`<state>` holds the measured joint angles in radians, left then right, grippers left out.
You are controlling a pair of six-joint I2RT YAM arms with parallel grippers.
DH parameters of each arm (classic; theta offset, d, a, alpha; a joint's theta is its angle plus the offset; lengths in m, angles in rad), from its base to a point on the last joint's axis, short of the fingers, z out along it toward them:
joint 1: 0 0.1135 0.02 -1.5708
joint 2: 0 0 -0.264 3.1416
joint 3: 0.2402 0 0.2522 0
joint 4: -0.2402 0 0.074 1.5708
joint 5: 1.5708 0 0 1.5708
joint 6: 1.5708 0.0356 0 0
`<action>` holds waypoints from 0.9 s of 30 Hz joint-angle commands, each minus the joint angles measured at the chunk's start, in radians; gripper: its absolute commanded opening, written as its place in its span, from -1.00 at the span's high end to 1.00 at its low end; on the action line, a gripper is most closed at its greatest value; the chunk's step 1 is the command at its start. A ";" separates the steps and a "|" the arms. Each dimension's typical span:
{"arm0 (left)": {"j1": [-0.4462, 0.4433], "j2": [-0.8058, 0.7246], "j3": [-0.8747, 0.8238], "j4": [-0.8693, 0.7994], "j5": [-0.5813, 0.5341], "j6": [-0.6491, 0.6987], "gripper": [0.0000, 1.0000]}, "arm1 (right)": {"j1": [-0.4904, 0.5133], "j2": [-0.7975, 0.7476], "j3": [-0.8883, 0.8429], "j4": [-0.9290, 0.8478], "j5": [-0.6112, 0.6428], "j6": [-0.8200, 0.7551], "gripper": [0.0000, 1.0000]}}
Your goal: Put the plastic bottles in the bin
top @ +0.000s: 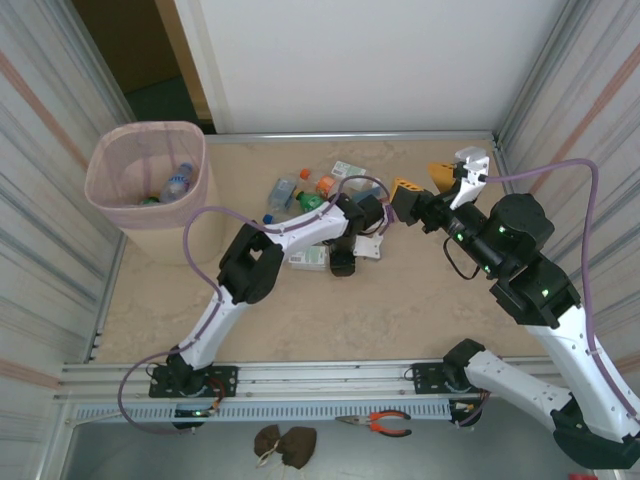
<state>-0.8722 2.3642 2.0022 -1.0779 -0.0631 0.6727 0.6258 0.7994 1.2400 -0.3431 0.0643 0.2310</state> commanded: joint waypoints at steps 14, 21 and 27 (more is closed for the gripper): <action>0.019 -0.070 -0.035 -0.032 0.048 -0.007 0.17 | -0.008 -0.032 0.006 0.019 0.017 0.021 -0.58; 0.032 -0.169 -0.057 -0.019 0.133 -0.023 0.21 | -0.008 -0.034 0.005 0.020 0.014 0.021 -0.58; 0.054 -0.292 -0.072 0.005 0.231 -0.040 0.22 | -0.008 -0.032 0.007 0.022 0.010 0.021 -0.58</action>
<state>-0.8303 2.1689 1.9430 -1.0702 0.0860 0.6498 0.6258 0.7769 1.2396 -0.3416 0.0643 0.2317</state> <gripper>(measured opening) 0.419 0.789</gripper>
